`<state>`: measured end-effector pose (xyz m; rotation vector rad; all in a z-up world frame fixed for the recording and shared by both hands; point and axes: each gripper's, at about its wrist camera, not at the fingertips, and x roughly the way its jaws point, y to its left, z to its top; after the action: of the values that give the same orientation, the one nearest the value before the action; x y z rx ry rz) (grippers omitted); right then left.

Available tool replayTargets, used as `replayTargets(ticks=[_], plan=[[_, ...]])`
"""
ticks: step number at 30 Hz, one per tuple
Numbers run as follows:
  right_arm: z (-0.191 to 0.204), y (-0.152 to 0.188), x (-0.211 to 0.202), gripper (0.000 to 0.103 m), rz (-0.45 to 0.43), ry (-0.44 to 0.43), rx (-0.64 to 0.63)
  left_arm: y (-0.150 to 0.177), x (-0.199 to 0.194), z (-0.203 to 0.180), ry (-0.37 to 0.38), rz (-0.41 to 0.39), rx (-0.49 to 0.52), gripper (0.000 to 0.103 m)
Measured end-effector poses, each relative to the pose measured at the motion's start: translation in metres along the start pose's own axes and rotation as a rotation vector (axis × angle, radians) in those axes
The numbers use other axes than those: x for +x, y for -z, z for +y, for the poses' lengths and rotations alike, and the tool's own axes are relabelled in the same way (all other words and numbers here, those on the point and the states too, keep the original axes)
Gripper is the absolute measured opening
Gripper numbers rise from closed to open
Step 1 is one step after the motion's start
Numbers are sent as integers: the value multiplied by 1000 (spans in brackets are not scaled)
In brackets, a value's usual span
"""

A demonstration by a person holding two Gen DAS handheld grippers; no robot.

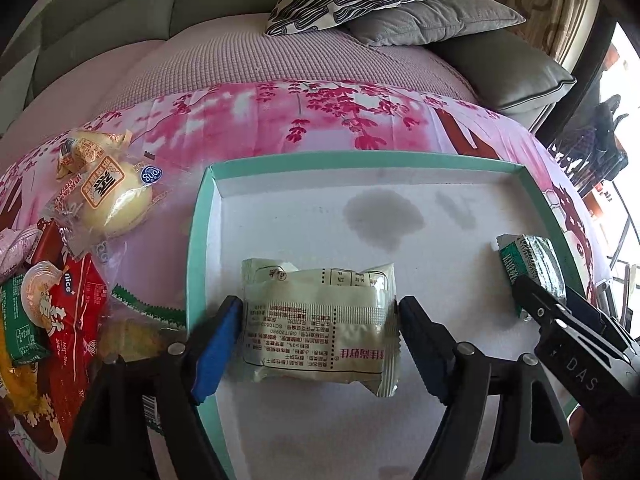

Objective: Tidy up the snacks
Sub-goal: 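Lower the green pastry into the box and open the right tool while the left tool releases the cream packet, then move both open tools back to the snack pile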

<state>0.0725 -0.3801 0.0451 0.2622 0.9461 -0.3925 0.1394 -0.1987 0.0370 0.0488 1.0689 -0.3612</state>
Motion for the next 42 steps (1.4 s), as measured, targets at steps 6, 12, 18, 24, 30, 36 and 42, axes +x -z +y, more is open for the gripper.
replayTargets(ticks=[6,12,18,24,30,36,42], plan=[[6,1,-1,91,-11,24,-35,-2,-6,-2,-3,-27,-5,85],[4,2,-4,103,-38,30,-39,-6,-18,3,-6,-70,-33,98],[3,3,-8,103,-51,40,-44,-11,-39,12,-110,-141,-62,101],[6,3,-15,103,-60,39,-60,-13,-56,36,-218,-207,-142,101],[14,4,-15,103,-45,49,-69,-7,-56,44,-425,-196,-150,101],[26,7,-16,103,-48,44,-109,-1,-57,48,-386,-173,-182,101],[43,10,-18,103,-46,5,-130,7,-57,67,-449,-96,-230,101]])
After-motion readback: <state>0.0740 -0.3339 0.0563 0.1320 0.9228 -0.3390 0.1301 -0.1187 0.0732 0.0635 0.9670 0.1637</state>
